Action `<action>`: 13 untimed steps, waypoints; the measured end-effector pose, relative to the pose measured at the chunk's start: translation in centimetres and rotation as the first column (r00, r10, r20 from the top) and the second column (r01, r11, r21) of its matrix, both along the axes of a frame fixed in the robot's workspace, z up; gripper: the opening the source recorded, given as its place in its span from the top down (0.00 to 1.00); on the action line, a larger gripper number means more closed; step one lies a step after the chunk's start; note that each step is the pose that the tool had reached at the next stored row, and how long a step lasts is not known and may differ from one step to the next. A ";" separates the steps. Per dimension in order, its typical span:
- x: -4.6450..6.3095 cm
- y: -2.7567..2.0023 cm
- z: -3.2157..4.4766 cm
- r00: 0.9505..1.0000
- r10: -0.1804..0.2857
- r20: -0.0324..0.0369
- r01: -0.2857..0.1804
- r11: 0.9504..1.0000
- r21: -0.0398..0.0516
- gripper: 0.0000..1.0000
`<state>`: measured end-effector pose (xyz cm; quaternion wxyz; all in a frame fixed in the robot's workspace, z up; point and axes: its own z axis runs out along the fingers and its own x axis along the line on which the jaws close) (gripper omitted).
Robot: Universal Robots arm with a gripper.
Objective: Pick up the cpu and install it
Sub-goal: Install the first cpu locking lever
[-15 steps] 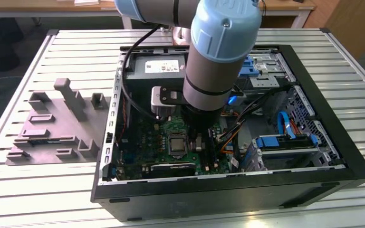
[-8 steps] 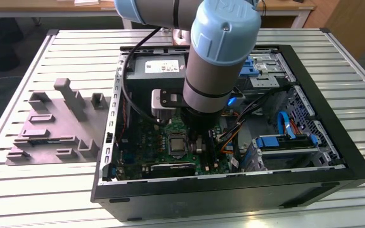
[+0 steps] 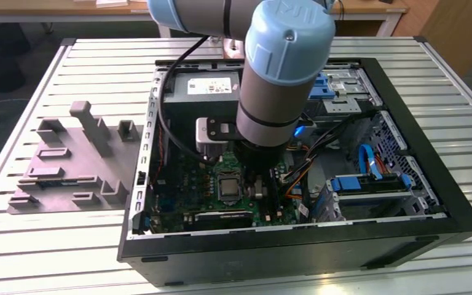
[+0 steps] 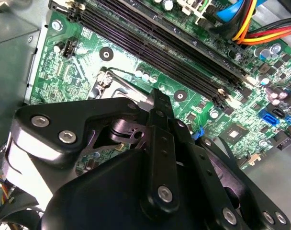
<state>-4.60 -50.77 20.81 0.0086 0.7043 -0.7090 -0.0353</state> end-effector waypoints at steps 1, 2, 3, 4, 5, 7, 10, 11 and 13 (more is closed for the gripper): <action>0.0 0.00 -0.05 1.000 0.001 0.002 -0.001 1.000 0.000 0.89; 0.0 0.01 -0.12 1.000 0.002 0.003 -0.002 1.000 0.001 0.89; 0.0 0.01 -0.21 1.000 0.002 0.004 -0.002 1.000 0.000 0.89; 0.0 0.00 -0.31 1.000 0.003 0.004 -0.003 1.000 0.000 0.89; 0.0 -0.01 -0.41 1.000 0.004 0.004 -0.004 1.000 0.000 0.89; 0.0 -0.03 -0.61 1.000 0.005 0.004 -0.005 1.000 0.000 0.89; -0.1 -0.08 -0.69 1.000 0.005 0.004 -0.005 1.000 0.000 0.89; -0.1 -0.09 -0.73 1.000 0.006 0.004 -0.006 1.000 0.000 0.89; -0.1 -0.12 -0.84 1.000 0.007 0.004 -0.007 1.000 0.000 0.89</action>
